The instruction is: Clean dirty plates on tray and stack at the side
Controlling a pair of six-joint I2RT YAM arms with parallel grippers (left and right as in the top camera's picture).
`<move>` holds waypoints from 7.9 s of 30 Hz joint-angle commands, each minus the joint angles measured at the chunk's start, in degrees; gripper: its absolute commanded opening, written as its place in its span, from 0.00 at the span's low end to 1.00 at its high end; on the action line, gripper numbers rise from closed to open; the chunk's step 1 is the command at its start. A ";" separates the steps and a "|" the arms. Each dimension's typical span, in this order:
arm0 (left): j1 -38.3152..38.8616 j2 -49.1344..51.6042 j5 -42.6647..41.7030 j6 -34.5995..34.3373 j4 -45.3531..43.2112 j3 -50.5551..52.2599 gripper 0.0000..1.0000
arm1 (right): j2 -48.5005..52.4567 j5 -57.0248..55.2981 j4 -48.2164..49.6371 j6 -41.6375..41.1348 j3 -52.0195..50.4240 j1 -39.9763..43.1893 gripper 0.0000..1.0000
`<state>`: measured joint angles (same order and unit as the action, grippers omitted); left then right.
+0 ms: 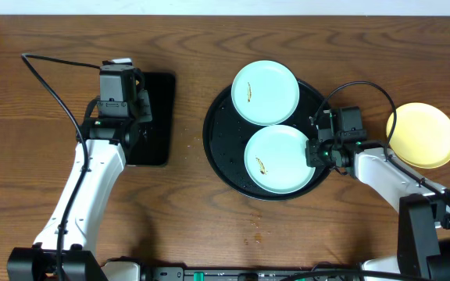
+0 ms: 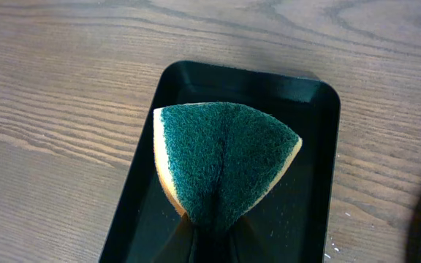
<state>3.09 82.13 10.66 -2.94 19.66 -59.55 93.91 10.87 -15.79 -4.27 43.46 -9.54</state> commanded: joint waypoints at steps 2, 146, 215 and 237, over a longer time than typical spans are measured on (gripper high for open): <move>-0.31 0.17 0.28 -0.33 -0.13 -0.22 0.07 | 0.87 0.15 -0.42 -1.09 -0.31 -0.28 0.01; 36.65 29.92 -20.11 -16.92 -2.21 -3.54 0.07 | 1.38 -8.44 1.42 -7.26 -2.08 -7.04 0.01; -5.33 8.31 -9.97 -12.33 22.45 -8.92 0.08 | -33.40 -23.43 -0.31 1.92 0.37 -7.04 0.01; -5.33 16.74 -10.21 -12.31 20.98 -8.92 0.08 | -34.27 -65.51 15.91 26.73 0.35 -29.38 0.01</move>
<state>-2.11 98.76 0.01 -16.21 40.53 -68.69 58.37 -41.65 -2.17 13.23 42.81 -34.15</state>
